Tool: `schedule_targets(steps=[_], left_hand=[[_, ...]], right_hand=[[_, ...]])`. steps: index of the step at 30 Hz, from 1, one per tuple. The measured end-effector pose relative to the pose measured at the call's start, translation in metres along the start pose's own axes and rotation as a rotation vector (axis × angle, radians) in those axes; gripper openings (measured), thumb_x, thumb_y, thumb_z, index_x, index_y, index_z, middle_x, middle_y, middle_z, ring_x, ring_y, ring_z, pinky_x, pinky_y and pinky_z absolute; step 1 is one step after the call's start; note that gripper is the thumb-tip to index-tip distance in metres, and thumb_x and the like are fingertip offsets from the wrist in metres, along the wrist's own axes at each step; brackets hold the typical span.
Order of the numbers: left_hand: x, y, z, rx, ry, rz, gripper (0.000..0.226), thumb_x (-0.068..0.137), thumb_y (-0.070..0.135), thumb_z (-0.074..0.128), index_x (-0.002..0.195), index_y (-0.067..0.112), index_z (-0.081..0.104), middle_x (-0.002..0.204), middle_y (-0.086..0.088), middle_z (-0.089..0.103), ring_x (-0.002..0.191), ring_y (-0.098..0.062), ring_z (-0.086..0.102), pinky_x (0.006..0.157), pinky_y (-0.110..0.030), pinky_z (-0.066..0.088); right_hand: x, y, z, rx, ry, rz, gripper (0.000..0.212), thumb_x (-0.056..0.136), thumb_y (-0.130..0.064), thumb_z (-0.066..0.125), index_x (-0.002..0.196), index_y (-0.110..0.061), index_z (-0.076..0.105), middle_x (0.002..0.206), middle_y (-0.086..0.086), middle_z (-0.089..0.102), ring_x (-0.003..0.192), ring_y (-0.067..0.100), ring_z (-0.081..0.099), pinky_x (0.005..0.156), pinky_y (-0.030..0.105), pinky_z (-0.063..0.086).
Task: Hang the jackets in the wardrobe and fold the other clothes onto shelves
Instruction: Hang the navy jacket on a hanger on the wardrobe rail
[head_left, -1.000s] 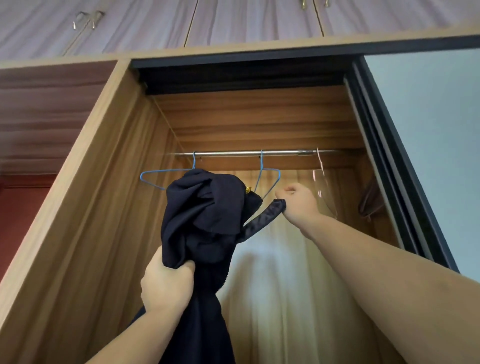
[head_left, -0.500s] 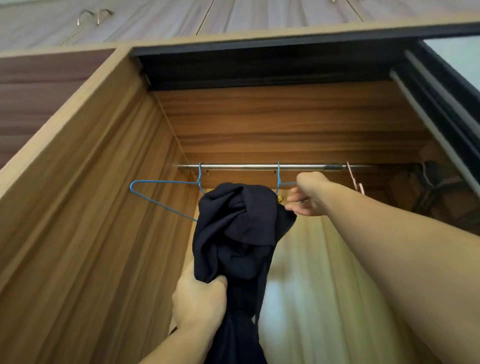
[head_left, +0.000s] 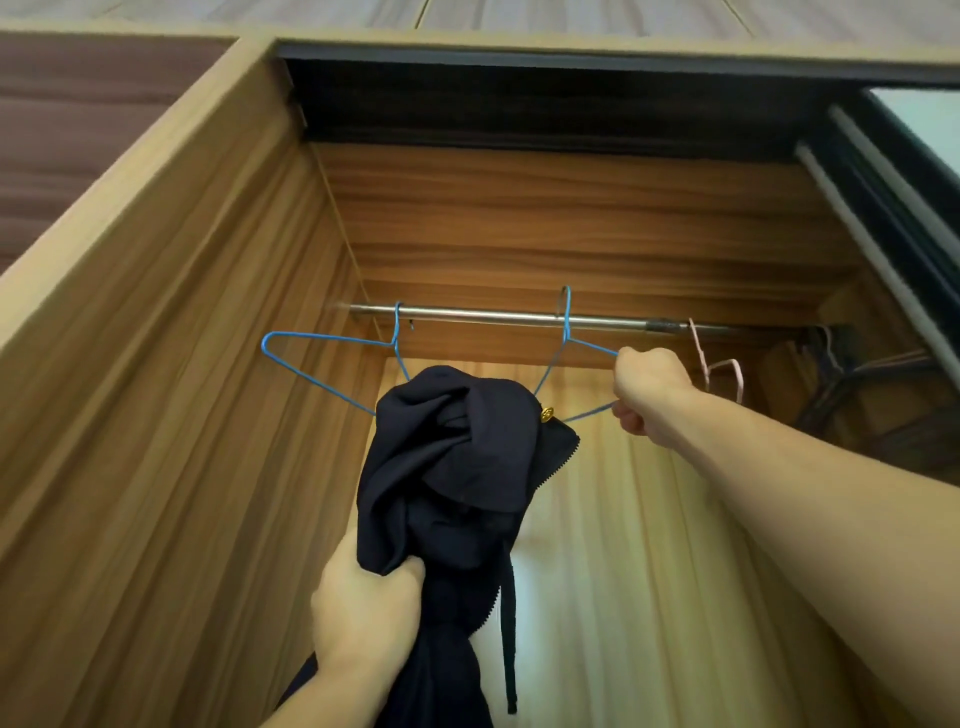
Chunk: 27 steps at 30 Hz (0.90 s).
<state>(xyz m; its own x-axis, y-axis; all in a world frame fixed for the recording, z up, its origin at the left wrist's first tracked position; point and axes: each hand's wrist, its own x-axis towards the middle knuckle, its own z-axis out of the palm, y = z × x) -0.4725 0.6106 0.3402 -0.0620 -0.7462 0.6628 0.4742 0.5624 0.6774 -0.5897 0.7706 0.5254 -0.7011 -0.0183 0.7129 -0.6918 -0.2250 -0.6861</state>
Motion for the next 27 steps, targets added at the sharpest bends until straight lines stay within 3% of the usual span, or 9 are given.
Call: schedule_targets(steps=[3,5,8,10,13,17,21,24,27], left_hand=[[-0.007,-0.005,-0.017,-0.034,-0.005,-0.023,0.024,0.082,0.006,0.064,0.085,0.029,0.059,0.075,0.008,0.061,0.069,-0.010,0.052,0.060,-0.031,0.037],[-0.014,-0.009,-0.027,-0.066,-0.014,-0.051,0.023,0.082,0.006,0.065,0.082,0.028,0.058,0.076,0.007,0.061,0.070,-0.011,0.052,0.063,-0.032,0.037],[-0.024,-0.013,-0.041,-0.094,-0.022,-0.094,0.022,0.080,0.006,0.064,0.083,0.027,0.060,0.079,0.004,0.064,0.073,-0.017,0.056,0.066,-0.033,0.042],[-0.032,-0.013,-0.050,-0.101,-0.033,-0.109,0.022,0.080,0.006,0.064,0.080,0.027,0.060,0.078,0.004,0.064,0.073,-0.017,0.056,0.067,-0.034,0.043],[-0.047,-0.015,-0.061,-0.125,-0.067,-0.134,0.022,0.080,0.004,0.064,0.077,0.026,0.059,0.078,0.002,0.064,0.073,-0.019,0.058,0.066,-0.035,0.046],[-0.071,-0.022,-0.076,-0.152,-0.090,-0.179,0.019,0.078,0.004,0.065,0.078,0.022,0.062,0.078,-0.002,0.067,0.077,-0.025,0.063,0.074,-0.042,0.053],[-0.097,-0.020,-0.093,-0.194,-0.095,-0.204,0.022,0.081,-0.001,0.064,0.080,0.021,0.062,0.078,-0.002,0.067,0.077,-0.021,0.063,0.062,-0.030,0.047],[-0.118,-0.015,-0.102,-0.205,-0.118,-0.219,0.027,0.082,-0.002,0.063,0.086,0.024,0.062,0.083,0.000,0.068,0.080,-0.018,0.063,0.064,-0.029,0.047],[-0.141,-0.009,-0.108,-0.178,-0.152,-0.237,0.026,0.080,-0.002,0.065,0.092,0.021,0.064,0.086,-0.002,0.070,0.083,-0.022,0.066,0.075,-0.039,0.054]], right_hand=[[-0.032,0.007,-0.008,0.056,-0.013,0.016,0.031,0.102,-0.028,0.033,0.111,-0.006,0.053,0.074,0.008,0.045,0.049,0.018,0.044,0.038,0.018,0.037],[-0.066,0.011,-0.019,0.082,-0.017,0.045,0.028,0.103,-0.030,0.033,0.098,-0.011,0.054,0.071,0.007,0.051,0.046,0.018,0.054,0.039,0.020,0.044],[-0.126,0.029,-0.036,0.095,-0.100,0.102,0.028,0.100,-0.031,0.039,0.080,-0.015,0.051,0.068,0.006,0.063,0.066,0.021,0.067,0.066,0.033,0.055],[-0.157,0.051,-0.038,-0.133,-0.221,0.159,0.023,0.097,-0.035,0.048,0.091,-0.015,0.058,0.082,0.001,0.073,0.083,0.018,0.065,0.077,0.033,0.048],[-0.176,0.072,-0.024,-0.432,-0.343,0.242,0.024,0.094,-0.036,0.053,0.103,-0.014,0.060,0.082,-0.003,0.074,0.080,0.016,0.061,0.069,0.029,0.039],[-0.190,0.081,-0.011,-0.554,-0.224,0.190,0.039,0.100,-0.038,0.039,0.083,-0.006,0.053,0.064,0.004,0.058,0.062,0.019,0.058,0.065,0.030,0.043],[-0.231,0.100,-0.043,-0.319,-0.225,0.228,0.034,0.098,-0.031,0.044,0.070,-0.013,0.039,0.051,0.000,0.034,0.042,0.017,0.035,0.051,0.027,0.032],[-0.243,0.100,-0.064,-0.196,-0.340,0.381,0.013,0.095,-0.016,0.051,0.086,-0.008,0.053,0.055,0.003,0.049,0.039,0.016,0.038,0.044,0.022,0.035],[-0.243,0.095,-0.079,-0.074,-0.348,0.509,0.006,0.095,-0.011,0.052,0.089,-0.010,0.054,0.060,0.002,0.042,0.037,0.010,0.027,0.038,0.017,0.023]])
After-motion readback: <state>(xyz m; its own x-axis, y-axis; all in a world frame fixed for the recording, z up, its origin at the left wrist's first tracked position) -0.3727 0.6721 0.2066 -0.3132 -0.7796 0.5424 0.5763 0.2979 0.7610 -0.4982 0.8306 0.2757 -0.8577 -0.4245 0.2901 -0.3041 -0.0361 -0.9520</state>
